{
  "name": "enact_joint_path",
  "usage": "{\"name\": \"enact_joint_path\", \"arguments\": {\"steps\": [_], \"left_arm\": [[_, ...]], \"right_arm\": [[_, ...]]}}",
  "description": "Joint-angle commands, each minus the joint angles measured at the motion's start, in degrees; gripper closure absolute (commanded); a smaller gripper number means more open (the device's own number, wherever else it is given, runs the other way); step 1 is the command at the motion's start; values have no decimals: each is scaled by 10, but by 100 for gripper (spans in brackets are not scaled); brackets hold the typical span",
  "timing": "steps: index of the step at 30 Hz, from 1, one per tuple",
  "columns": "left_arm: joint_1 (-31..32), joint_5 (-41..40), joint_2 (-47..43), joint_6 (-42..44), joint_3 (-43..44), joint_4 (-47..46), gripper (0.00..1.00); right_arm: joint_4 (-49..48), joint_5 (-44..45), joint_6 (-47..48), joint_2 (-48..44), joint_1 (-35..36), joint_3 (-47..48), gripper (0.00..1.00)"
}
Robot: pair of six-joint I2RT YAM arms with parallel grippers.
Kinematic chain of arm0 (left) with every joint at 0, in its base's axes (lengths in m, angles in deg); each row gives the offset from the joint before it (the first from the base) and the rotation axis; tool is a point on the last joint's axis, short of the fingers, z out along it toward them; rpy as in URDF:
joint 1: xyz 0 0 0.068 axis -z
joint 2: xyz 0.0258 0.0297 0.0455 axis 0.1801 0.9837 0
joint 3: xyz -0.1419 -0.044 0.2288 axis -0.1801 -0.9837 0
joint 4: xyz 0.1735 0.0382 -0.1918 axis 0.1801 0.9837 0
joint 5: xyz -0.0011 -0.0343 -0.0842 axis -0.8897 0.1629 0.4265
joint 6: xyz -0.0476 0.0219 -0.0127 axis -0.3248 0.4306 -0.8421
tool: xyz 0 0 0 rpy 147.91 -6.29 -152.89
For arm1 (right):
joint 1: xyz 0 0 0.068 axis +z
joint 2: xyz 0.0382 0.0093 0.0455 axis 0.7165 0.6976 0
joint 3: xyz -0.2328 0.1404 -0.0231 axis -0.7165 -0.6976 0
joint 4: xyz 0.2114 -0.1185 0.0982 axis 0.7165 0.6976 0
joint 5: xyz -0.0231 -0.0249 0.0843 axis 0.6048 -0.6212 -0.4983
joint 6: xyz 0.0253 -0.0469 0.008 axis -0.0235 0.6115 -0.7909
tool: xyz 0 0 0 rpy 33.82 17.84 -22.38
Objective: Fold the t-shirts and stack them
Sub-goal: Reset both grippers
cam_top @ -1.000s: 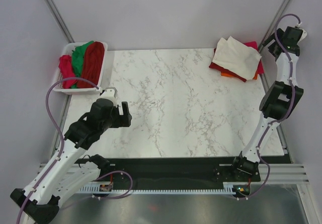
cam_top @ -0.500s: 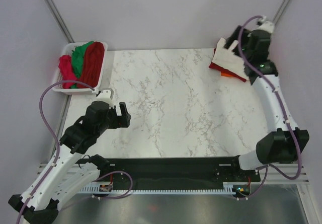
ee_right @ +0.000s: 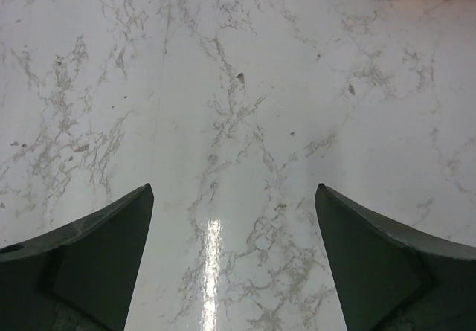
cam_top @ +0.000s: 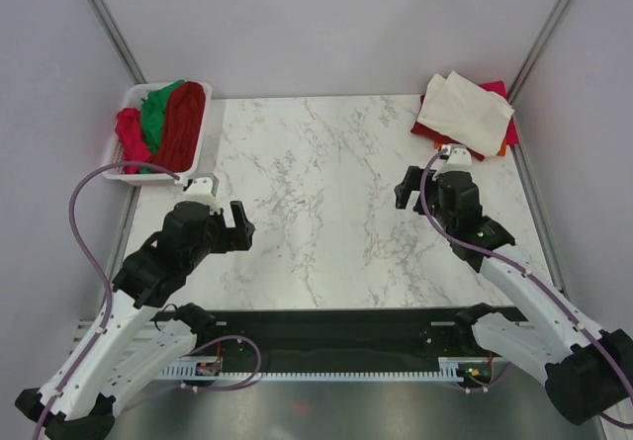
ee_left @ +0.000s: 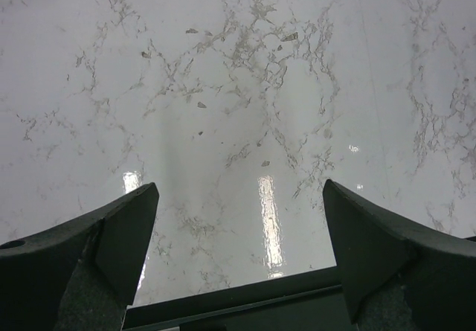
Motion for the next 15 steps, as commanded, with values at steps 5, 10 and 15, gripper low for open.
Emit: {"name": "enact_joint_path", "arguments": {"steps": [5, 10, 15], "left_arm": [[-1, -34, -4, -6, -4, -18, 0], [-1, -47, -9, -8, -3, -15, 0], [-1, -56, -12, -6, 3, -10, 0]], "right_arm": [[28, 121, -14, -64, 0, -10, 2], [33, 110, -13, -64, 1, -5, 2], [36, 80, -12, -76, 0, -4, 2]]}}
